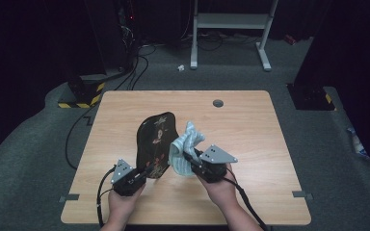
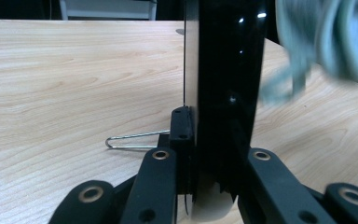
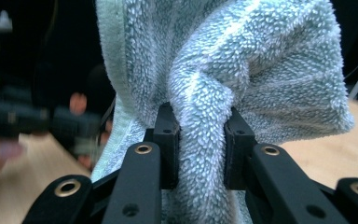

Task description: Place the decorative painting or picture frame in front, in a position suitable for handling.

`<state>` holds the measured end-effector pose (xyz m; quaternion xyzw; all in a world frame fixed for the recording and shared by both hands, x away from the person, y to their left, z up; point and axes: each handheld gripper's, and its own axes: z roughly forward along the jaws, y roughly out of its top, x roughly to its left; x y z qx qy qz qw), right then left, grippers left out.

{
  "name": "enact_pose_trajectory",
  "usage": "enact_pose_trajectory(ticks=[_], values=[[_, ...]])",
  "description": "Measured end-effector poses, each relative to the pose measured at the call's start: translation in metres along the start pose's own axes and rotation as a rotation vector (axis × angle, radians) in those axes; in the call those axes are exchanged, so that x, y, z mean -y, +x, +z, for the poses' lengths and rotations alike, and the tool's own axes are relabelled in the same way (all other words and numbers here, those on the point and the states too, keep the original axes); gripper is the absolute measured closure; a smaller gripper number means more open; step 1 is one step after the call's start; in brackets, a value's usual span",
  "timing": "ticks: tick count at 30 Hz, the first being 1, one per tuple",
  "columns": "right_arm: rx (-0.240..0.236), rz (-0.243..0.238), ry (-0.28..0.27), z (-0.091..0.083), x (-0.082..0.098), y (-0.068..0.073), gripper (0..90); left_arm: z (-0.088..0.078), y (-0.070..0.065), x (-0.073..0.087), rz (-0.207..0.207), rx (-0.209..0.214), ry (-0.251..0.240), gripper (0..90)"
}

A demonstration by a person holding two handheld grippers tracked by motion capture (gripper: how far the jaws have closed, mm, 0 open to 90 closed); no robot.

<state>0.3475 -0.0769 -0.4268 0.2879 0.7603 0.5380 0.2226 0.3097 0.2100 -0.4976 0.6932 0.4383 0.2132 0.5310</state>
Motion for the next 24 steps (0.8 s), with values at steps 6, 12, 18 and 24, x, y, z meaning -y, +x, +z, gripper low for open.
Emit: enact_pose_trajectory(ticks=[6,12,18,24], values=[[0.001,-0.015,-0.069,0.007,-0.041,0.001,72.0,-0.003,0.0,0.001,0.005,0.014,0.006,80.2],[-0.002,-0.023,-0.128,0.014,-0.073,0.006,72.0,-0.008,0.0,0.003,0.014,0.031,0.007,80.1],[-0.033,-0.036,-0.154,0.029,-0.105,0.015,72.0,-0.008,-0.001,0.003,0.017,0.028,0.0,80.1],[-0.072,-0.054,-0.156,0.047,-0.126,0.03,72.0,-0.008,-0.001,0.004,0.024,0.024,0.003,80.1]])
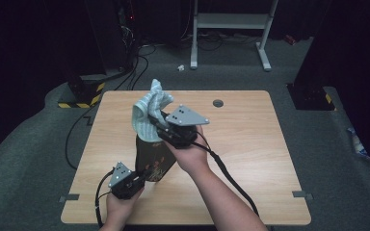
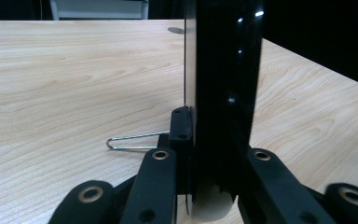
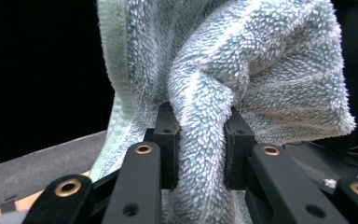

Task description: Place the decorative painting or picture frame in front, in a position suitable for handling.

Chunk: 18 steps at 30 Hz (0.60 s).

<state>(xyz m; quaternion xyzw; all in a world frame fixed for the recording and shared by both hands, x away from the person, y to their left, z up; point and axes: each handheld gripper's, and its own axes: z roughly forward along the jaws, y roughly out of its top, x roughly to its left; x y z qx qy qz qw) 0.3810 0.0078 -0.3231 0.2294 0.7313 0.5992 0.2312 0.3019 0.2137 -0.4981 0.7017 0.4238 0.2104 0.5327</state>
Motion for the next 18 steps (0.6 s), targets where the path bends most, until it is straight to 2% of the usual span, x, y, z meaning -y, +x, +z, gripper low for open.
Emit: enact_pose_trajectory(ticks=[4,9,13,18], values=[[-0.007,-0.016,0.028,0.013,0.003,0.008,72.1,0.0,0.0,0.0,-0.004,-0.001,-0.004,80.0],[-0.002,-0.011,0.044,0.02,0.003,0.004,72.4,0.0,0.001,0.0,-0.001,-0.004,-0.001,79.9],[0.015,0.0,0.057,0.023,0.006,-0.004,72.6,0.001,0.001,0.0,0.0,-0.005,-0.002,79.8],[0.061,0.024,0.097,0.029,0.014,-0.024,72.9,0.0,0.0,0.001,0.002,-0.008,-0.001,79.7]])
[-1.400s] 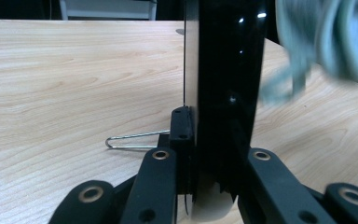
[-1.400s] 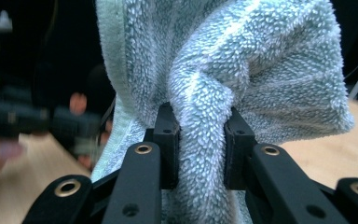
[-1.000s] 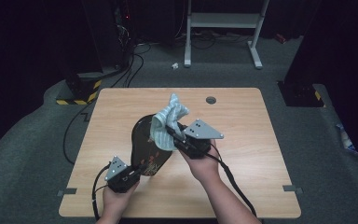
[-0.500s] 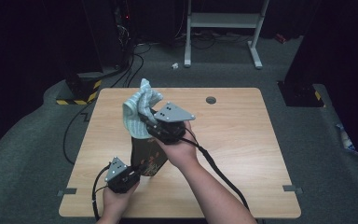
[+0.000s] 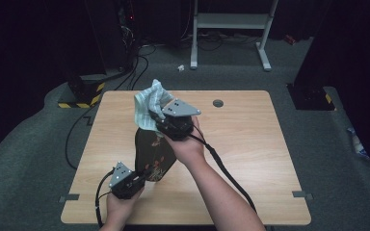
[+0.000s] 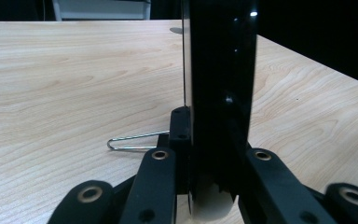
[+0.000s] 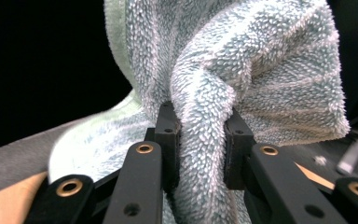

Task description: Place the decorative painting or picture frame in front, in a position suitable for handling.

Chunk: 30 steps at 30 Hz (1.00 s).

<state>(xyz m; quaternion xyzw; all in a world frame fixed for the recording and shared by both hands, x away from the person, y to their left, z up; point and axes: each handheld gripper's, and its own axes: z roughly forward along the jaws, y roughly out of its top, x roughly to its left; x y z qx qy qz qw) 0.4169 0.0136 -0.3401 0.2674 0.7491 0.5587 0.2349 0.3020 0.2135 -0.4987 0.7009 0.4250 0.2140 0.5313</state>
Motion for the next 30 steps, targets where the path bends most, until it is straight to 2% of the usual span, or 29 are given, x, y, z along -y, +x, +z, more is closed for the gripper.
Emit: enact_pose_trajectory(ticks=[9,13,15,17,24,28,30], values=[[0.101,0.081,0.075,0.008,0.025,-0.042,73.2,0.0,0.0,0.0,0.0,-0.001,-0.005,79.7],[0.122,0.099,0.097,0.009,0.029,-0.049,73.5,0.0,0.0,0.0,0.0,-0.002,-0.001,79.8],[0.117,0.087,0.087,0.008,0.024,-0.043,73.5,0.001,-0.001,-0.001,0.001,-0.005,0.0,79.8],[0.094,0.057,0.065,0.004,0.018,-0.032,73.4,0.001,-0.001,-0.001,0.003,-0.006,0.0,79.8],[-0.016,-0.033,-0.013,-0.012,-0.006,0.016,73.3,0.002,-0.001,-0.001,0.007,-0.01,0.002,79.8],[-0.067,-0.081,-0.019,-0.017,-0.016,0.039,73.1,0.002,-0.002,-0.001,0.004,-0.013,0.0,79.8],[-0.077,-0.107,-0.016,-0.017,-0.017,0.048,73.1,0.002,-0.002,-0.001,0.004,-0.011,0.0,79.8]])
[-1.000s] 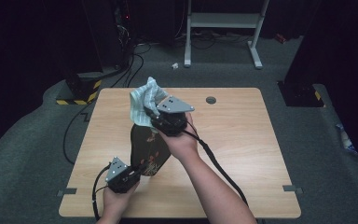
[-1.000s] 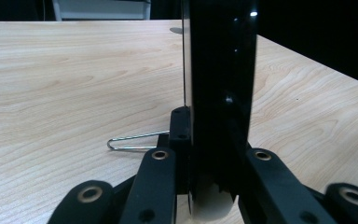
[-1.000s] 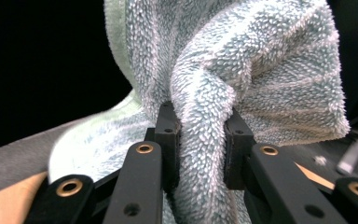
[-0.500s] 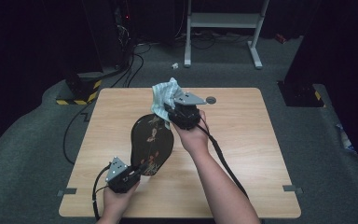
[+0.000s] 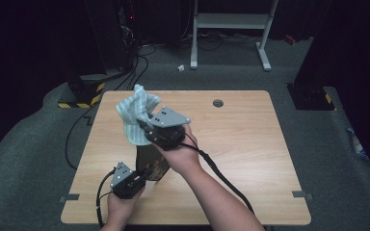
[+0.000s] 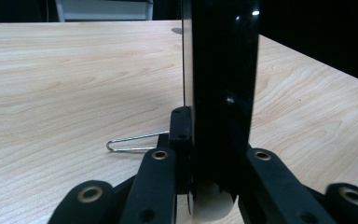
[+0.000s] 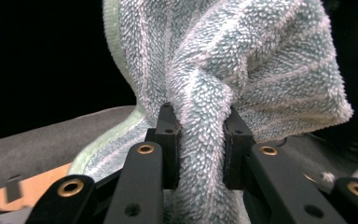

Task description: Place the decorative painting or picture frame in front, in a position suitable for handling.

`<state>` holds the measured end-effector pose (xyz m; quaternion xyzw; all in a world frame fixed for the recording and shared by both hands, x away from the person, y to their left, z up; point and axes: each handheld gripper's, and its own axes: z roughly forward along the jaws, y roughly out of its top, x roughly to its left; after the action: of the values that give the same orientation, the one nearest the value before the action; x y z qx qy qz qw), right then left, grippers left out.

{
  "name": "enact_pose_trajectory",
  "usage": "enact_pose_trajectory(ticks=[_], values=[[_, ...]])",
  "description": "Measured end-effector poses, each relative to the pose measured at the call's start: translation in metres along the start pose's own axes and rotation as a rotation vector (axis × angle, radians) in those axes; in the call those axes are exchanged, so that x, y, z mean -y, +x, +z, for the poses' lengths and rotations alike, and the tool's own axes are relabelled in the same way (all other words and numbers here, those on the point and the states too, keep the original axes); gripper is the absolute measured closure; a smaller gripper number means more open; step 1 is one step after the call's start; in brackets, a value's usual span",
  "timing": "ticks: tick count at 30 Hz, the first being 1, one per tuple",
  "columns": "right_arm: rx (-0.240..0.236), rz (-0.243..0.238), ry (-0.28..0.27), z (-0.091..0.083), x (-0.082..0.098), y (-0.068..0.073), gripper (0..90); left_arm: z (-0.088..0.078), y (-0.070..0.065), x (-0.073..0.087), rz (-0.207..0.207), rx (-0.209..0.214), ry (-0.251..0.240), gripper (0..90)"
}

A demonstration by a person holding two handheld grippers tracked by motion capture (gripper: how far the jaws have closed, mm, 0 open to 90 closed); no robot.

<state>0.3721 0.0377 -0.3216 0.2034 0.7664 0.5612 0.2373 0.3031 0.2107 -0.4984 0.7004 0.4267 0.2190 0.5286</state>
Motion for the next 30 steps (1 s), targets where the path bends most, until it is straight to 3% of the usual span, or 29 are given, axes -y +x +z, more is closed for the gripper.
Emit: enact_pose_trajectory(ticks=[2,6,11,18,22,27,30], values=[[0.006,-0.007,0.003,0.002,0.0,0.003,73.2,0.0,0.001,0.0,0.0,0.002,-0.001,79.8],[0.016,0.005,0.001,0.006,0.004,-0.006,73.3,0.0,0.002,0.0,0.003,0.007,0.0,79.8],[0.055,0.039,0.009,0.01,0.009,-0.026,73.5,0.0,0.002,0.0,0.002,0.007,-0.001,79.8],[0.137,0.127,0.089,0.019,0.031,-0.064,73.7,0.0,0.002,0.0,0.001,0.007,-0.003,79.6],[0.182,0.149,0.114,0.021,0.042,-0.08,73.7,0.0,0.002,0.0,-0.002,0.01,-0.002,79.7],[0.196,0.187,0.129,0.023,0.051,-0.092,73.7,0.0,0.002,0.0,0.001,0.009,-0.003,79.6],[0.198,0.183,0.124,0.021,0.051,-0.091,73.8,0.001,0.002,0.0,0.0,0.008,0.0,79.7]])
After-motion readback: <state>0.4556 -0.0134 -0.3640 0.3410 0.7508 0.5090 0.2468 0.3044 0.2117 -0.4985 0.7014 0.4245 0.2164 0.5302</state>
